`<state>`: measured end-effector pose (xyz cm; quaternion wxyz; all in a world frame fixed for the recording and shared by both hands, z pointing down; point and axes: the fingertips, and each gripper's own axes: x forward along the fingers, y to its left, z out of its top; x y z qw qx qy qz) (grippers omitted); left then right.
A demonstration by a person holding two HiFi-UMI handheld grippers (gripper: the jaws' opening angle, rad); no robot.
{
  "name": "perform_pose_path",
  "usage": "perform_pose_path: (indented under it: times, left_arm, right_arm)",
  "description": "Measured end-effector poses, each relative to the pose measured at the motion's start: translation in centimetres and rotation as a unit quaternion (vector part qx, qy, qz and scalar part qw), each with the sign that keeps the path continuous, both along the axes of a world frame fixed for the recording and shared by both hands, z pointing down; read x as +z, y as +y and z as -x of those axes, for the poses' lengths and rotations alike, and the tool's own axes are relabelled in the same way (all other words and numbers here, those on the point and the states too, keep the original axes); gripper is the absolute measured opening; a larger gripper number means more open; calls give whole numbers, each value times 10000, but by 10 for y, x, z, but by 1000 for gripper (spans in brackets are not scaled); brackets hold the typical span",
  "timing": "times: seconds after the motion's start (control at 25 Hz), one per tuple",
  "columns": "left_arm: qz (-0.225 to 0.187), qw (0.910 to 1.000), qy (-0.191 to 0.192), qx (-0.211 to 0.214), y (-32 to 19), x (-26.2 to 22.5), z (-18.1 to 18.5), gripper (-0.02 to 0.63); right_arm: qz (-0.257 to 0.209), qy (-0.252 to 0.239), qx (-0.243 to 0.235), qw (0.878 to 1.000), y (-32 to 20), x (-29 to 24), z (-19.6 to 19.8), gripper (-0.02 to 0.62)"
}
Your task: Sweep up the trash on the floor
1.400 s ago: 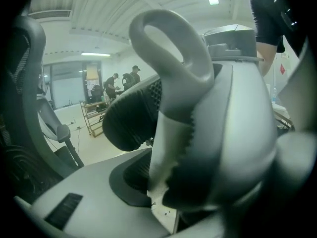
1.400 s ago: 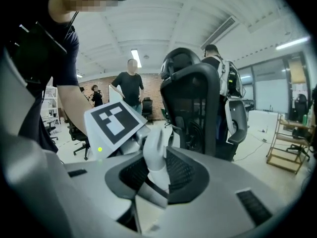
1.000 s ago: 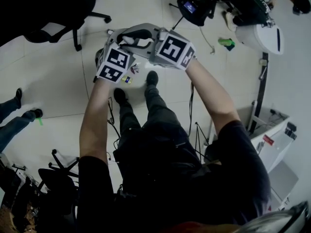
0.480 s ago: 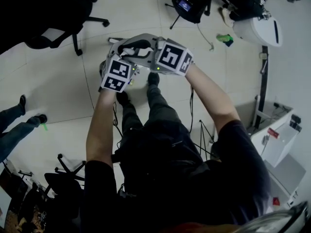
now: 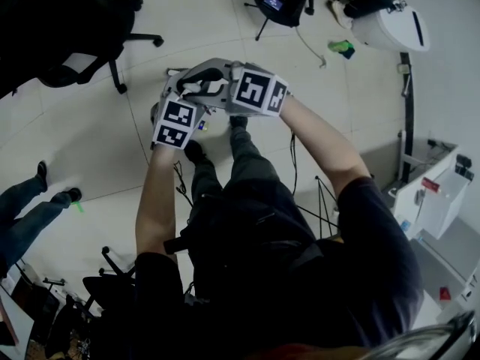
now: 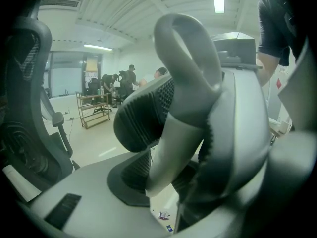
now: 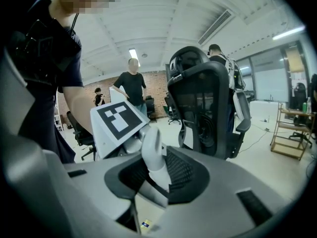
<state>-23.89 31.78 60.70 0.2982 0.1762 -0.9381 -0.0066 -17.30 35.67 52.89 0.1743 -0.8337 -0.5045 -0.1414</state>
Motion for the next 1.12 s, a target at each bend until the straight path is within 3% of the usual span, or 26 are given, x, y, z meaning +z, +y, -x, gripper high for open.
perform_pose_path:
  times: [0.68, 1.12]
  left_arm:
    - [125, 9987, 46, 491, -26, -10, -31, 72]
    - [353, 9951, 59, 924, -21, -15, -6, 58]
  right_arm:
    - [0, -196, 99, 9998, -21, -10, -29, 120]
    - [158, -363, 386, 9985, -12, -17, 0, 118]
